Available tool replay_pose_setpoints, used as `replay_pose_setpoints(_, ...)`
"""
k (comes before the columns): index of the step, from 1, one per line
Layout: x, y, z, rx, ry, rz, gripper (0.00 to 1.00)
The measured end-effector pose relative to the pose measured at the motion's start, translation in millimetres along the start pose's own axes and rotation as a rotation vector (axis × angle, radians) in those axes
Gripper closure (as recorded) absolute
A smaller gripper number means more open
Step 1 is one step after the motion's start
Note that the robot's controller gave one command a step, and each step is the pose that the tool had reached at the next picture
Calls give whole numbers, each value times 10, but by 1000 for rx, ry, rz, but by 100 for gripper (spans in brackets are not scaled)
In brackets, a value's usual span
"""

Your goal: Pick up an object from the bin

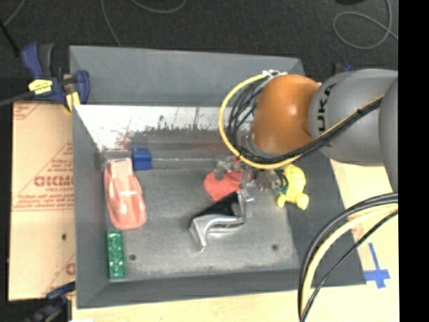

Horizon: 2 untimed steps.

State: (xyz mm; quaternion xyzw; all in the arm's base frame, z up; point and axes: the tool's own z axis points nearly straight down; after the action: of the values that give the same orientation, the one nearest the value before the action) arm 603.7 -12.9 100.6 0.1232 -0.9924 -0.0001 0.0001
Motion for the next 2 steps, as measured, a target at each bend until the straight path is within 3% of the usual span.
replay_pose_setpoints(1, -14, -213, 150, 17, -40, -269, 100)
replay_pose_setpoints(2, 36, -204, 222, 12, -28, -267, 0)
